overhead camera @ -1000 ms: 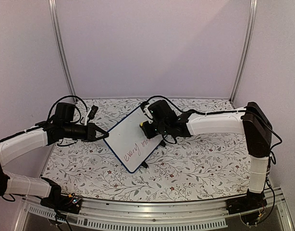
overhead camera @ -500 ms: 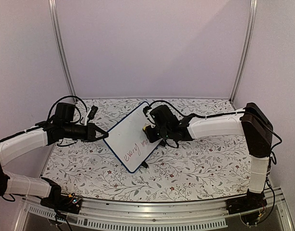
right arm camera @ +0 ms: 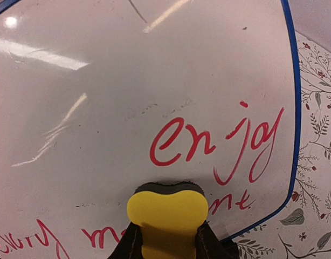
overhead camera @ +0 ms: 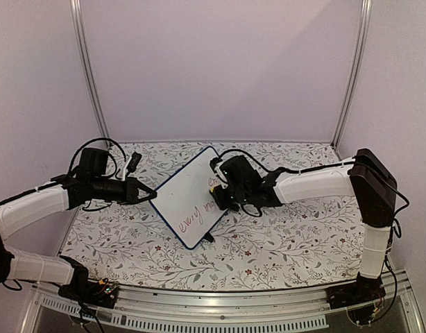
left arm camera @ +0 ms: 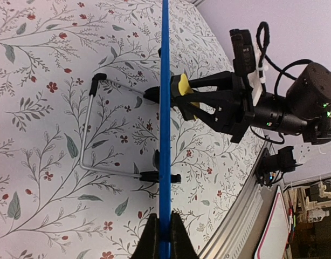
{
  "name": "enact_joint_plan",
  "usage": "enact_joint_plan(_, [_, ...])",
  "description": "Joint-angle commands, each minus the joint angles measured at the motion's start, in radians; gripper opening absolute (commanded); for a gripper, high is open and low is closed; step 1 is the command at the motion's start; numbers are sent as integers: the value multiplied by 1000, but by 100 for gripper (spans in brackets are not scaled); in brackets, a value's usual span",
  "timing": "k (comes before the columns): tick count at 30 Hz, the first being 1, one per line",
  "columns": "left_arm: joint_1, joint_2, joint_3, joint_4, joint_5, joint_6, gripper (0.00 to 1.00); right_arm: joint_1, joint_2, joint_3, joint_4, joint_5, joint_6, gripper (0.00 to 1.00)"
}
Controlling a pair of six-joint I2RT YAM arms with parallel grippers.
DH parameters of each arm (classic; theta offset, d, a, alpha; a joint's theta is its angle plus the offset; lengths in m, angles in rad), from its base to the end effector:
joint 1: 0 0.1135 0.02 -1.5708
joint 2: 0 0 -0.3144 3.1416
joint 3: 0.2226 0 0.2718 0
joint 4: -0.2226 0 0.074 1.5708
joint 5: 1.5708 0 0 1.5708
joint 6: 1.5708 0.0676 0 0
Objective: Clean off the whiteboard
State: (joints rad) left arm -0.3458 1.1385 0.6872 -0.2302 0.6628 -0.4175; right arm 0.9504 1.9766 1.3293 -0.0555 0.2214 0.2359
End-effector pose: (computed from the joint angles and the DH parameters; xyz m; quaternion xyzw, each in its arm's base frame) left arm 0.2228 -0.1245 0.2572 0.1093 0.8581 -0.4241 0.2681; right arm 0.3019 0.3970 0.1999 -0.2718 0.8611 0.1505 0.4026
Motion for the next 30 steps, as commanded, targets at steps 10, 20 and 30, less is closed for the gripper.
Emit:
enact_joint_plan(10, [-4, -13, -4, 29, 45, 21, 0, 58, -39, -95, 70, -106, -53, 20])
enact_joint_plan(20, [-3, -14, -5, 28, 44, 20, 0, 59, -3, 26, 26, -101, -70, 20])
enact_joint_plan(30, [-4, -19, -5, 28, 43, 20, 0, 61, 30, 52, 4, -114, -79, 20])
